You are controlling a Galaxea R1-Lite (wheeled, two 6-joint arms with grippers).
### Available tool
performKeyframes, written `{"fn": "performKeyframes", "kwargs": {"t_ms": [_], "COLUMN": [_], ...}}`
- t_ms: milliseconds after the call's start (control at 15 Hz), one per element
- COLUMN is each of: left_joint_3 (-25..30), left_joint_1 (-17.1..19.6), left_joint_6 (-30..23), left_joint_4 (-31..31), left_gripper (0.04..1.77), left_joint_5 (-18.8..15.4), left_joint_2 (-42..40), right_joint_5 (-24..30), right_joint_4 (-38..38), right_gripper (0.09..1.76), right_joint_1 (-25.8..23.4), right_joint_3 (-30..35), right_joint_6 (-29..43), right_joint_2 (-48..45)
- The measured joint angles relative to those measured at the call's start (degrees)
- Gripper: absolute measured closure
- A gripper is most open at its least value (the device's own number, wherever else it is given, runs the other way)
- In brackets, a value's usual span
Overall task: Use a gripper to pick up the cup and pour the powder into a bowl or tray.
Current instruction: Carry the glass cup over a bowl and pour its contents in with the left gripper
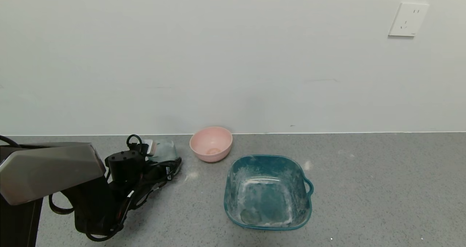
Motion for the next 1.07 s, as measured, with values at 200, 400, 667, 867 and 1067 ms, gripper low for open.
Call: {"fn": "performKeyframes", "kwargs": {"t_ms": [200, 400, 667, 867, 1067], "left_joint_3": [0.1, 0.2, -0.9, -4.1, -7.9], "left_joint_1": [0.0, 0.0, 0.3, 0.3, -0.1], "left_joint_6": [0.0, 0.1, 0.2, 0.4, 1.1], "left_joint_4": [0.2, 1.0, 8.7, 18.4, 25.9], "left_gripper": [0.5, 0.5, 0.5, 0.51, 0.51], "left_joint_5": [0.0, 0.1, 0.3, 0.3, 0.3], "left_joint_2": [-0.2, -1.4, -6.4, -12.5, -17.6], "right_joint_5": [0.0, 0.0, 0.0, 0.0, 0.0], "right_joint_4": [0.0, 0.0, 0.0, 0.0, 0.0], "right_gripper": [0.14, 0.14, 0.14, 0.14, 0.14], "right_joint_1": [0.0, 0.0, 0.0, 0.0, 0.0], "right_joint_3": [0.0, 0.0, 0.0, 0.0, 0.0], "right_joint_6": [0.0, 0.0, 0.0, 0.0, 0.0], "right_joint_2": [0.0, 0.0, 0.0, 0.0, 0.0]}}
